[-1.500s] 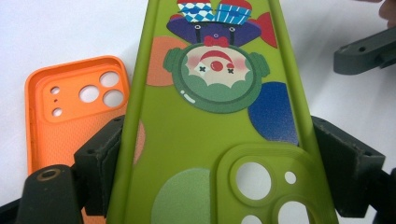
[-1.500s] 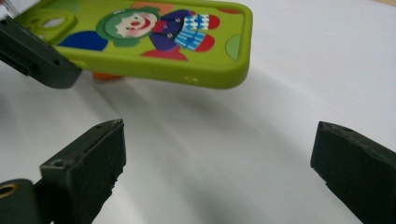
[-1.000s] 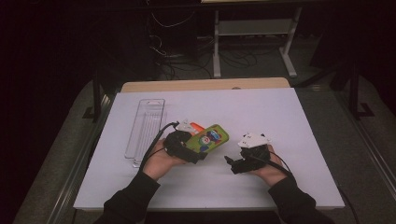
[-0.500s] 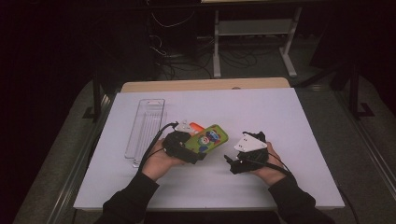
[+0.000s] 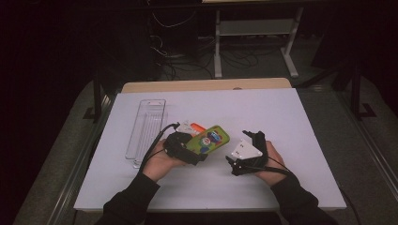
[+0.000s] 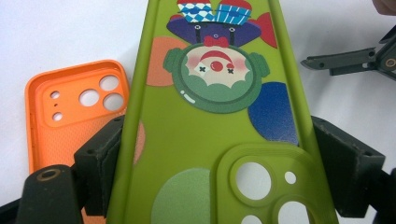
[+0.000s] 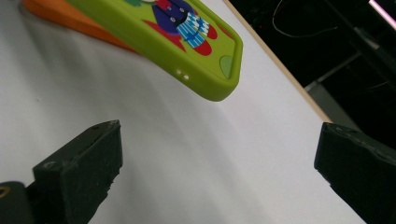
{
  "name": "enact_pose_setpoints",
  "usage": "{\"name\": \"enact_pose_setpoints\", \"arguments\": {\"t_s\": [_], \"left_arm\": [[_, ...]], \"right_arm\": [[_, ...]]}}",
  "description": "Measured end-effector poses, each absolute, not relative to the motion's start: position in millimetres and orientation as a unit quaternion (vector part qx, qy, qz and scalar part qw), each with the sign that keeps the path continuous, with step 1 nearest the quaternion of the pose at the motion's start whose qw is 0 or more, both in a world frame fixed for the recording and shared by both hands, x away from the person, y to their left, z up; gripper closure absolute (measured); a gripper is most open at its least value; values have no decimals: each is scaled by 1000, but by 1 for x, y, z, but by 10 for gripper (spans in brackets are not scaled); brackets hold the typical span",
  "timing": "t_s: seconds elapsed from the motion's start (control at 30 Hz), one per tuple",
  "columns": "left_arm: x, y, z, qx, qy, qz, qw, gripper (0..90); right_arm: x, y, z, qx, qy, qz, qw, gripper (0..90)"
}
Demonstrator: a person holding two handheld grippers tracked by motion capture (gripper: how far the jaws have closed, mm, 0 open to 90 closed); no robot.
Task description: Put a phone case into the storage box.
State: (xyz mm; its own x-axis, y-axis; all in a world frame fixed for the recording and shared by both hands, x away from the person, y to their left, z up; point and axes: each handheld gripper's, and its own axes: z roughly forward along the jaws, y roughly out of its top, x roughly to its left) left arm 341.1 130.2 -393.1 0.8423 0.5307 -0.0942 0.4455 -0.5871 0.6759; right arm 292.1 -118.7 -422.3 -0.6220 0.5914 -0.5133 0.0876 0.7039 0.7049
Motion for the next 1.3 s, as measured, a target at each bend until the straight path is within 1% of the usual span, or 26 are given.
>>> {"name": "enact_pose_setpoints", "arguments": {"t_s": [0.1,0.17,0.33,0.43,0.5,0.57,0.6,0.7,0.73,0.8,0.83,1.03,1.17,1.23,1.3], "left_arm": [[341,130,-393,888,276,60,364,157],[341,131,-393,888,276,60,363,158],[340,129,-394,884,281,57,369,158],[341,129,-394,886,275,61,369,158],[340,128,-395,881,285,59,374,158],[339,127,-395,880,288,58,374,158],[339,128,-394,881,287,57,371,158],[340,128,-394,884,283,58,368,158],[340,128,-395,882,286,57,369,158],[339,128,-394,882,287,57,369,158],[340,129,-393,888,277,62,363,158],[340,130,-393,888,278,62,362,158],[340,129,-393,883,284,62,369,158],[340,130,-393,883,282,63,369,158],[340,130,-392,883,283,63,369,158]], "right_arm": [[292,-119,-422,191,840,320,395,2],[290,-117,-423,179,839,308,411,1],[288,-114,-424,165,839,297,426,0],[286,-111,-425,150,833,289,447,0],[285,-110,-426,138,829,284,461,0],[284,-109,-427,134,829,280,465,0],[284,-108,-428,118,827,268,480,0],[283,-107,-428,103,827,260,488,0],[283,-106,-429,88,823,253,501,0],[283,-106,-429,75,824,244,507,0],[283,-105,-429,62,820,237,518,0],[280,-100,-430,20,807,217,549,0],[279,-98,-433,-2,804,196,562,0],[277,-96,-436,-2,806,191,560,0],[275,-92,-438,-19,800,182,572,0]]}}
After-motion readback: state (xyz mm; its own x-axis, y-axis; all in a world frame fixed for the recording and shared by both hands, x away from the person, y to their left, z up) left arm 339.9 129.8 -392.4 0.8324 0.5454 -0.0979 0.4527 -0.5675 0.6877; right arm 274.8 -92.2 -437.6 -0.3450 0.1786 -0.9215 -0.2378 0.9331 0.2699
